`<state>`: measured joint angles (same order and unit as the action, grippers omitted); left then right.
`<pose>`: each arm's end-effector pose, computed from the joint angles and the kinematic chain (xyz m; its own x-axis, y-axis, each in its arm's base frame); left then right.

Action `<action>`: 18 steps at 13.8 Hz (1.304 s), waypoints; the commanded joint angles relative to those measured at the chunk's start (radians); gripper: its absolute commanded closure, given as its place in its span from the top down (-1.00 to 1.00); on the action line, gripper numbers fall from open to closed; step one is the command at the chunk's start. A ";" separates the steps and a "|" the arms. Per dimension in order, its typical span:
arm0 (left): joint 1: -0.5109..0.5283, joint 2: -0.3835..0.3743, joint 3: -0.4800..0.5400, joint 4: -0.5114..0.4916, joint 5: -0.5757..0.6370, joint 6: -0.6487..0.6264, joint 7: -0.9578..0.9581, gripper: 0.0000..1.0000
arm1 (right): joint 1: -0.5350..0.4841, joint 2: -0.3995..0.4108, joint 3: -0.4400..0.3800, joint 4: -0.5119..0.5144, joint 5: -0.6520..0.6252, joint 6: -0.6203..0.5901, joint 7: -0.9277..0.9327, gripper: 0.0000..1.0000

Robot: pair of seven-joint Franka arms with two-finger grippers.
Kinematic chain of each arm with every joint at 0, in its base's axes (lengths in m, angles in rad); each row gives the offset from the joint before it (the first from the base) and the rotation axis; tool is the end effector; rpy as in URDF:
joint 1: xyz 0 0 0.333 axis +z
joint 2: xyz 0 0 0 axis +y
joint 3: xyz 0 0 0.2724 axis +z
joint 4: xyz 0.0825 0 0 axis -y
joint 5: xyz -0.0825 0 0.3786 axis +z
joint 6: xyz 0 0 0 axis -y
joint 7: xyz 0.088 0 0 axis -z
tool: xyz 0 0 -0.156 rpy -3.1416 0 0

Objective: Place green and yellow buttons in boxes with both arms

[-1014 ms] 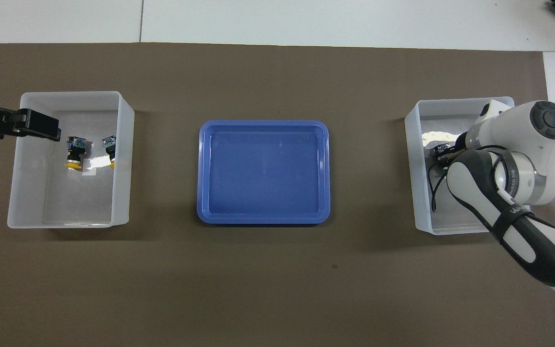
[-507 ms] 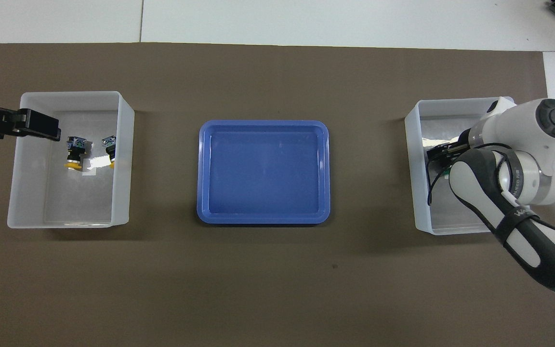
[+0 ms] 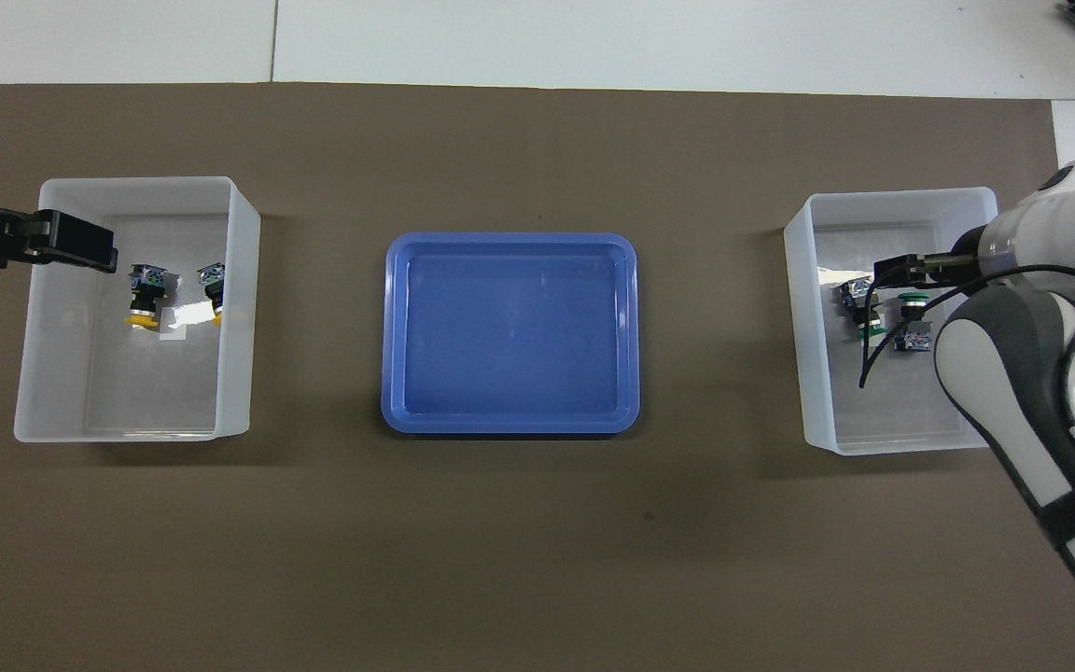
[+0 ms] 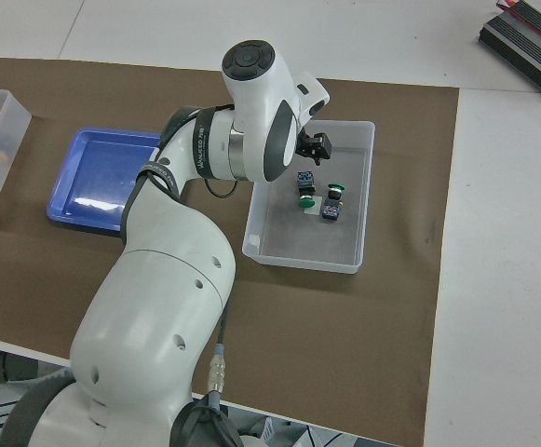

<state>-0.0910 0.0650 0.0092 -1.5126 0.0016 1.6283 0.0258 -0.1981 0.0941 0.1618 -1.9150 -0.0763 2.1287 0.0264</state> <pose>0.5731 -0.0469 0.5281 0.9929 -0.1074 0.0506 -0.1074 -0.9942 -0.0035 0.5909 -0.0289 0.3669 0.9923 -0.0245 0.1211 -0.0309 -0.9982 0.0508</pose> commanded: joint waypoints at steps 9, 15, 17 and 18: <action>-0.004 -0.037 0.002 -0.057 0.021 0.018 -0.001 1.00 | -0.003 -0.080 0.110 0.310 0.018 -0.455 0.159 1.00; -0.007 -0.042 0.002 -0.060 0.021 0.015 -0.001 1.00 | -0.004 -0.085 0.125 0.312 0.020 -0.469 0.152 1.00; -0.007 -0.042 0.002 -0.063 0.021 0.018 -0.001 1.00 | -0.004 -0.088 0.137 0.311 0.020 -0.470 0.156 1.00; -0.009 -0.044 0.002 -0.063 0.021 0.018 -0.001 1.00 | -0.004 -0.088 0.137 0.311 0.020 -0.470 0.156 1.00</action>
<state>-0.0913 0.0600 0.0087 -1.5293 0.0016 1.6284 0.0259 -0.1914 -0.0043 0.2818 -1.6301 -0.0719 1.6852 0.1690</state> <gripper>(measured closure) 0.000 0.000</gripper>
